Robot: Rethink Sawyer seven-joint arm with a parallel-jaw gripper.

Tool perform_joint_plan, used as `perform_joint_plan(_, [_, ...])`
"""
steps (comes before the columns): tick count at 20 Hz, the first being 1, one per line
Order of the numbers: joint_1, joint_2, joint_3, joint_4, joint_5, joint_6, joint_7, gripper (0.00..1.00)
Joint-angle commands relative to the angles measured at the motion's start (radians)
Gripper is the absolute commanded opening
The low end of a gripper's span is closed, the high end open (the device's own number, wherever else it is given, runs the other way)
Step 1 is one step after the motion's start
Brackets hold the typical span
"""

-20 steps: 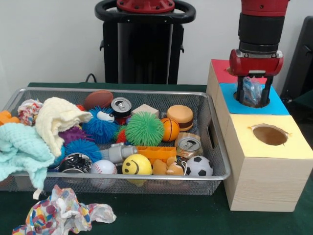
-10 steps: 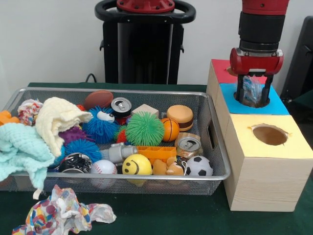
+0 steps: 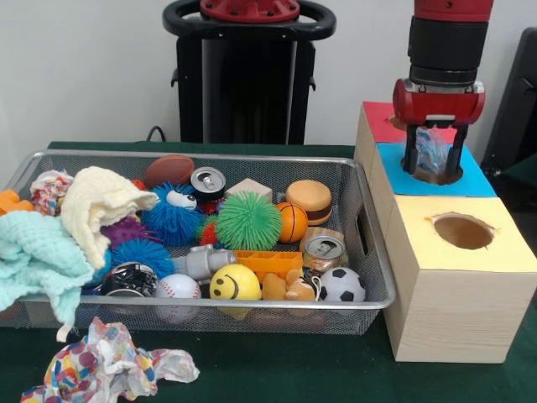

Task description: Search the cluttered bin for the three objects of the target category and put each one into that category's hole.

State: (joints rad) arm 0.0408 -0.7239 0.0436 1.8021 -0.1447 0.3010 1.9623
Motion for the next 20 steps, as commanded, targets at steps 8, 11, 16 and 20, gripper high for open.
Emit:
perform_joint_plan(8, [-0.075,-0.102,0.045,0.047,0.040,0.205,0.057,1.00])
perform_joint_plan(11, [-0.079,-0.120,0.051,0.066,0.041,0.205,0.058,1.00])
perform_joint_plan(16, [-0.081,-0.118,0.056,0.076,0.033,0.191,0.064,1.00])
perform_joint_plan(20, [-0.075,-0.125,0.055,0.096,0.032,0.177,0.075,1.00])
